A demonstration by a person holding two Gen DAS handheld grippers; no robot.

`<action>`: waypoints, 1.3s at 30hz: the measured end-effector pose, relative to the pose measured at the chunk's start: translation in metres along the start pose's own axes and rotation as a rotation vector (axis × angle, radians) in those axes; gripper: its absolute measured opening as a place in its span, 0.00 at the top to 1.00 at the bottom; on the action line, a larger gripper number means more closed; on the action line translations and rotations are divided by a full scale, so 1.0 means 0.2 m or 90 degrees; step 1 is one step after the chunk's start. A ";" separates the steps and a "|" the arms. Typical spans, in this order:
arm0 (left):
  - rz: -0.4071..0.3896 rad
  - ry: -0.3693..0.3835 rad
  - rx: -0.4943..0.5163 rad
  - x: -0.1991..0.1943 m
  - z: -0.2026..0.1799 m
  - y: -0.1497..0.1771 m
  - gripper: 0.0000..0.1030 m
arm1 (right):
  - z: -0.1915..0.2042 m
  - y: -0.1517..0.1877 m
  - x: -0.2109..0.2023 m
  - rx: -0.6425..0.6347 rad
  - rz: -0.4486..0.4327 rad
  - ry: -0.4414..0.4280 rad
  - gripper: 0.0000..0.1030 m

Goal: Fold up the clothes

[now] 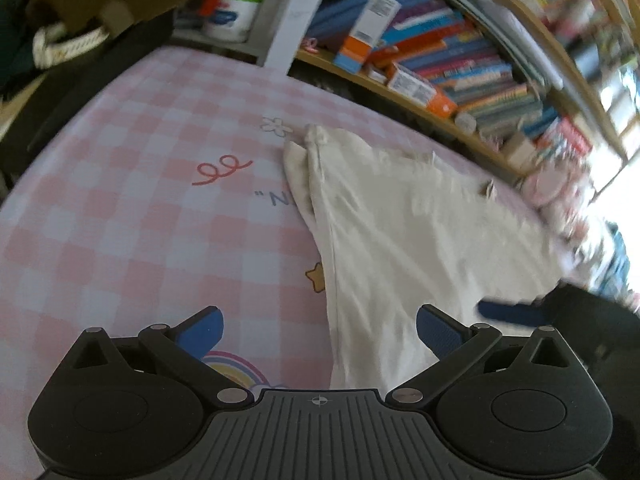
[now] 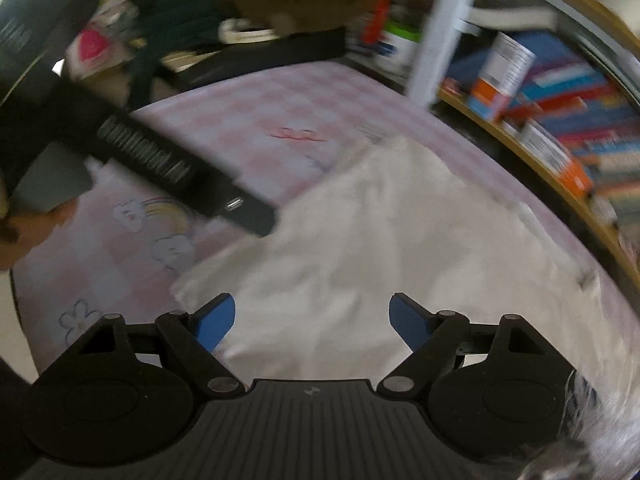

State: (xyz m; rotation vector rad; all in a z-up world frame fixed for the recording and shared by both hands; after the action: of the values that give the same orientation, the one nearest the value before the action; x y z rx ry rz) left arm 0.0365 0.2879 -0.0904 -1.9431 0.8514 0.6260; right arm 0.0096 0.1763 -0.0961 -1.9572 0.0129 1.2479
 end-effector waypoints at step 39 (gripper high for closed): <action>0.073 0.183 -0.296 0.06 0.15 0.08 0.00 | 0.08 -0.04 0.06 0.032 0.020 -0.107 0.94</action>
State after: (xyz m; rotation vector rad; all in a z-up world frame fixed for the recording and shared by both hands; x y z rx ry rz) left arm 0.0288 0.3039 -0.1220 -2.4603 1.0722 0.6642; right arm 0.0066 0.1971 -0.1037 -1.8101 -0.0108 1.4157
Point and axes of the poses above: each gripper's, at about its wrist camera, not at the fingertips, and x roughly the way its jaws point, z to its left, y to its underside, the point moved 8 cm from there along x, roughly the way its jaws point, and after that the axes turned 1 degree about y, right-handed, at the moved point
